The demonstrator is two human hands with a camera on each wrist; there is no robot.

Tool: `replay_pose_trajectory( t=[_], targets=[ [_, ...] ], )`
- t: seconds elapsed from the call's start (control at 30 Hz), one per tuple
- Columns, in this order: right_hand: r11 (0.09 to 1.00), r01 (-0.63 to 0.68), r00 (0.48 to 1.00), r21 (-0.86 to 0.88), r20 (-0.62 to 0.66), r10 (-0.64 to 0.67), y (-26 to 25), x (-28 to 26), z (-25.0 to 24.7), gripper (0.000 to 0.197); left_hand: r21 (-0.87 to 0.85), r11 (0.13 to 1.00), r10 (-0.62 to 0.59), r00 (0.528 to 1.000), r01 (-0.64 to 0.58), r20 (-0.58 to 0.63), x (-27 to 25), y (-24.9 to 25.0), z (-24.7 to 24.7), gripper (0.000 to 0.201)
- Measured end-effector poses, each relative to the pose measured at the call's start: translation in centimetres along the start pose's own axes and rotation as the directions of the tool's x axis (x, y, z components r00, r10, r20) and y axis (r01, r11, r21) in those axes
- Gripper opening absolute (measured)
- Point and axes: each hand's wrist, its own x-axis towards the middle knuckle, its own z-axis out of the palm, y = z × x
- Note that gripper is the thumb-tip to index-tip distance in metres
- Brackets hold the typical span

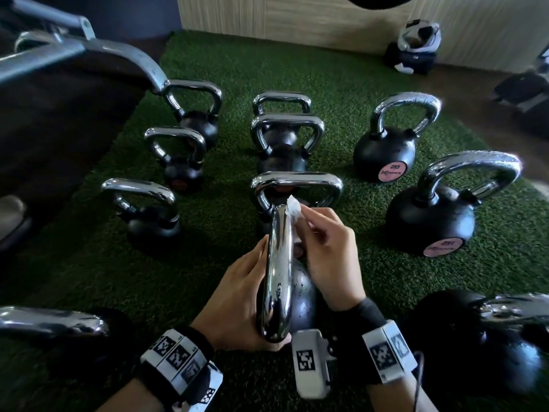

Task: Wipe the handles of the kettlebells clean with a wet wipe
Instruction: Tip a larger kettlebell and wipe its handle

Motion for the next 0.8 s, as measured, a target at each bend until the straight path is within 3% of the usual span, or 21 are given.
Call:
replay_pose_trajectory(
  t=[0.13,0.3,0.43,0.5,0.63,0.8],
  targets=[
    [0.993,0.114,0.992,-0.024,0.047,-0.113,-1.9,-2.2,-1.4,0.026,0.025,1.000,-0.017,1.000,0.017,0.008,0.3,0.3,-0.1,0.126],
    [0.999,0.044,0.997,0.016,0.066,-0.045,-1.8,-0.5,-1.9,0.029,-0.002,1.000,-0.024,0.999,0.024,0.029,1.0,0.8,-0.8,0.125],
    [1.000,0.028,0.991,0.014,0.132,-0.030,-3.2,-3.3,-3.1,0.023,-0.048,0.996,0.071,0.997,-0.070,0.017,1.7,1.3,-1.8,0.119],
    [0.996,-0.025,0.983,0.080,0.184,0.010,-4.0,-5.9,-3.9,0.015,-0.058,0.993,0.108,0.993,-0.106,0.037,1.8,1.4,-2.0,0.109],
    [0.935,-0.217,0.959,0.280,0.242,0.150,-3.9,-7.3,-4.3,0.019,-0.069,0.994,0.087,0.995,-0.084,0.056,1.3,1.5,-2.1,0.106],
    [0.918,-0.301,0.919,0.260,0.337,0.206,-2.8,-8.1,-4.7,0.020,-0.096,0.995,0.025,0.998,-0.019,0.056,0.9,1.7,-2.0,0.117]
  ],
)
